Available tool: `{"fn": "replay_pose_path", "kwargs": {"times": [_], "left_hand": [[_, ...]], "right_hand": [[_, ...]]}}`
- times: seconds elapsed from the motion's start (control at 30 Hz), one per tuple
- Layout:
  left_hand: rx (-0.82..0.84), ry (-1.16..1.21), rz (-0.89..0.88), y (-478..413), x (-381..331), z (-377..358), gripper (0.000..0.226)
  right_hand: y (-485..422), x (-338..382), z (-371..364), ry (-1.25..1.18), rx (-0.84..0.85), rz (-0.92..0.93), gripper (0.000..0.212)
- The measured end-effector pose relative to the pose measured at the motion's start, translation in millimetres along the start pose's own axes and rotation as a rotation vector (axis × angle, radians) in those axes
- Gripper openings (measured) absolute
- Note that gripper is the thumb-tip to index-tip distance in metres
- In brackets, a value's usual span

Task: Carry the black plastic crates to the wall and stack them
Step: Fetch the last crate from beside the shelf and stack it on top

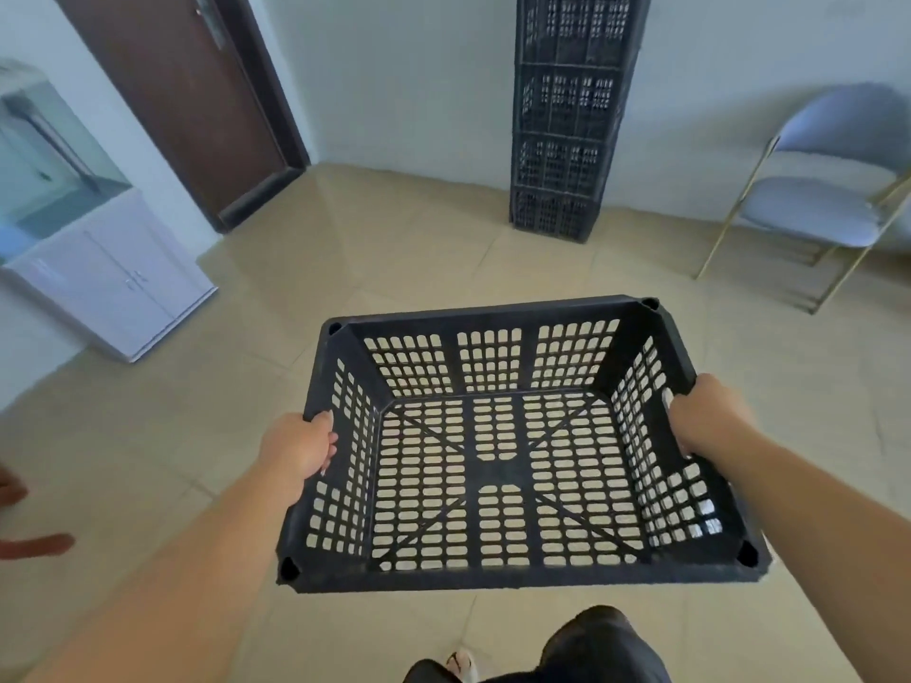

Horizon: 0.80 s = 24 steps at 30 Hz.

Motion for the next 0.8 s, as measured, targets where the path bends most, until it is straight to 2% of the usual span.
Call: {"fn": "replay_pose_path", "kwargs": {"times": [0.33,0.5,0.8], "left_hand": [[0.125,-0.109,-0.13,-150,-176,-25,0.03],[0.109,-0.106,-0.134,-208,-249,-40,0.032],[0.078,-0.021,-0.141,-321,-352,-39,0.025]], "right_hand": [[-109,60,75,-0.106,-0.1,-0.051,0.03],[-190,100,119,-0.176,-0.073,-0.036,0.029],[-314,222,191,-0.123,-0.076,0.035,0.021]]}}
Point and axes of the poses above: each hand's wrist, its own y-axis away from the middle knuckle, its own z-axis out of the back of the hand, x = y × z, the point moved 6 cm from there along -y, towards the middle knuckle, and after that the axes turned 15 degrees about x, right-handed, at the moved point
